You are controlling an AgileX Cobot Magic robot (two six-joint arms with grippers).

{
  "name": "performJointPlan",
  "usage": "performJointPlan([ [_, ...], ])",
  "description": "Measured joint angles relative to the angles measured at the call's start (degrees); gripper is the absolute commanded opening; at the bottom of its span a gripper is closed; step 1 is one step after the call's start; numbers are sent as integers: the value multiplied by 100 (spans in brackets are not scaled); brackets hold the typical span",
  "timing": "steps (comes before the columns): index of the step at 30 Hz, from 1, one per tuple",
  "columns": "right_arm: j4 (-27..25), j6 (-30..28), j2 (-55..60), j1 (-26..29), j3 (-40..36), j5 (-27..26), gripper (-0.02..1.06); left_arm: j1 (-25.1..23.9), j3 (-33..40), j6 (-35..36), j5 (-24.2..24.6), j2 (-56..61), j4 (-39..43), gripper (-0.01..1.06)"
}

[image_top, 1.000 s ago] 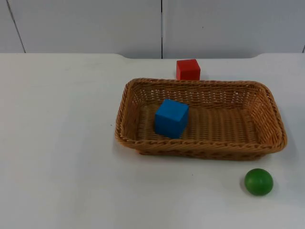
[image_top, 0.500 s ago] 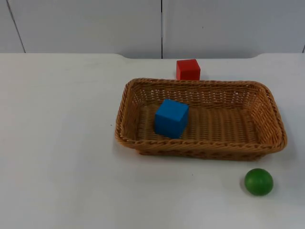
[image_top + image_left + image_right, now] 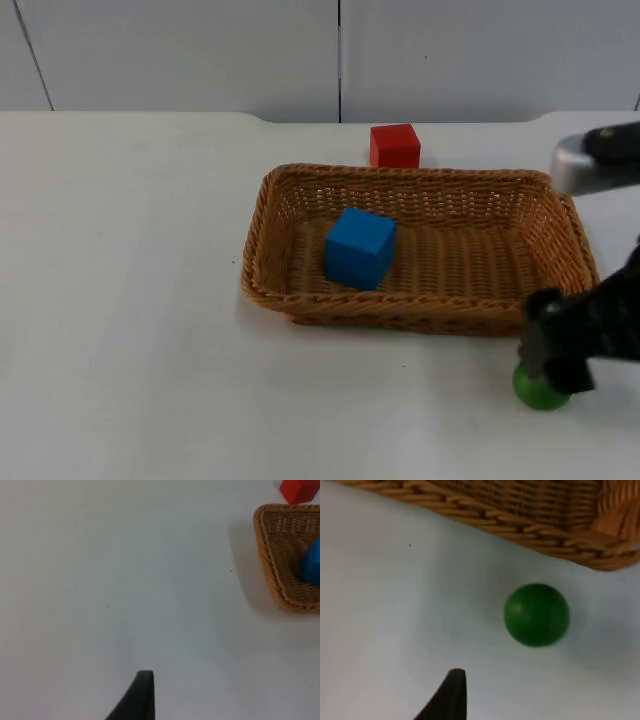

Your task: Place all geometric objects except the red cube into the basket.

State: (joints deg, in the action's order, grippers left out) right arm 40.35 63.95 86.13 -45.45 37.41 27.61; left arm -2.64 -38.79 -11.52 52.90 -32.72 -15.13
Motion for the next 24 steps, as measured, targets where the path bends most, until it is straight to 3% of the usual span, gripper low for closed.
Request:
performJointPlan([
  [1,0,0,0,0,0,0,105,0,0,0,0,0,0,105],
  [5,1141,1510,788,-17,0,-294,105,0,0,0,0,0,0,105],
  [6,1141,1510,788,-17,0,-294,105,0,0,0,0,0,0,105],
  [11,2518,3138,1493,-17,0,-448,105,0,0,0,0,0,0,105],
  [12,2518,3138,1493,-17,0,-448,105,0,0,0,0,0,0,105],
  [18,4274,5060,1931,-17,0,-503,105,0,0,0,0,0,0,105],
  [22,4779,5576,2005,-17,0,-525,101,0,0,0,-11,0,0,105],
  [24,4867,5663,2005,-17,0,-525,90,0,0,0,-23,0,0,105],
])
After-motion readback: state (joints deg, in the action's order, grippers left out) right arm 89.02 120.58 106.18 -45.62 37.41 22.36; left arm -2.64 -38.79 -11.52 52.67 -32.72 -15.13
